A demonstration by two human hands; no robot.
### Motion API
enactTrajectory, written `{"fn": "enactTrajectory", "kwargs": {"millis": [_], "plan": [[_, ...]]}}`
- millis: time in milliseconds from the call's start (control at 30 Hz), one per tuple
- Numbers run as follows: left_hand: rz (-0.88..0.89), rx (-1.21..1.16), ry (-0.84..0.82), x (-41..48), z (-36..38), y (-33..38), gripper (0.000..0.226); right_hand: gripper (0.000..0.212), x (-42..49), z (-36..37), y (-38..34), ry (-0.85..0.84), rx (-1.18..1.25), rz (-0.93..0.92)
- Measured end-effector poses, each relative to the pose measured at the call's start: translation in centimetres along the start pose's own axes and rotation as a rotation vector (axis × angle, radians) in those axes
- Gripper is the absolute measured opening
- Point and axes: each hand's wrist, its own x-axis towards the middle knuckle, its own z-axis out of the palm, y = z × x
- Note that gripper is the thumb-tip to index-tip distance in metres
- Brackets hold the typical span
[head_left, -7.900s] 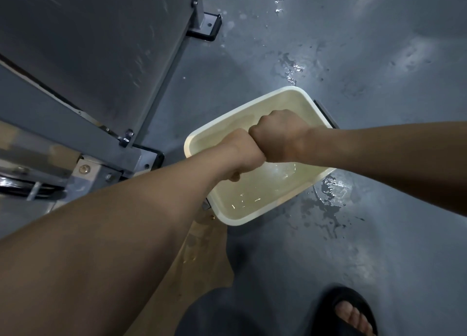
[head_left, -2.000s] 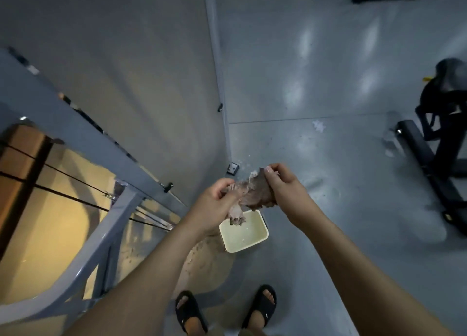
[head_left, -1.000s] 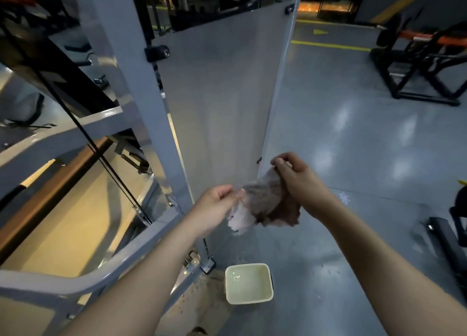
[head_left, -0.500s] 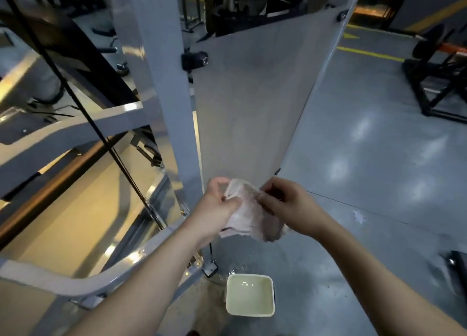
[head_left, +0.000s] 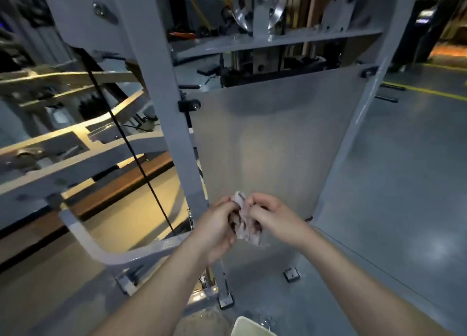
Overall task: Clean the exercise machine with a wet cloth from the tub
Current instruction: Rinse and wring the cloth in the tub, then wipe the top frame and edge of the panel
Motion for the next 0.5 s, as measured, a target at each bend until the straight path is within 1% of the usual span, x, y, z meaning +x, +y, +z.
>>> {"fn": "enactTrajectory", "kwargs": {"millis": [67, 100, 167, 233, 300, 400, 467, 500], "plan": [[0.041, -0.060, 0.029, -0.6, 0.7, 1.2, 0.018, 0.019, 0.6, -0.4, -1.5, 0.029, 0.132, 0.019], [0.065, -0.033, 0.073, -1.0, 0.8, 2.1, 0.019, 0.021, 0.9, -0.7, -2.2, 0.067, 0.168, 0.026], [0.109, 0.092, 0.181, -1.6, 0.8, 4.1, 0.018, 0.022, 1.8, -1.0, -3.4, 0.114, 0.110, -0.037], [0.160, 0.173, 0.213, -2.0, 0.9, 6.3, 0.015, 0.015, 2.2, -0.9, -4.4, 0.135, -0.009, -0.147], [0.187, 0.150, 0.195, -2.4, 1.1, 8.6, 0.014, 0.022, 2.3, -0.6, -5.5, 0.165, -0.108, -0.265], [0.217, 0.121, 0.062, -3.2, 1.1, 11.5, 0.017, 0.034, 2.5, -0.3, -7.6, 0.261, -0.276, -0.396], [0.234, 0.128, -0.027, -3.6, 0.5, 12.9, 0.022, 0.036, 3.0, -0.5, -8.6, 0.355, -0.403, -0.462], [0.243, 0.139, -0.040, -3.8, 0.1, 13.5, 0.023, 0.035, 3.2, -0.6, -9.1, 0.392, -0.440, -0.503]]}}
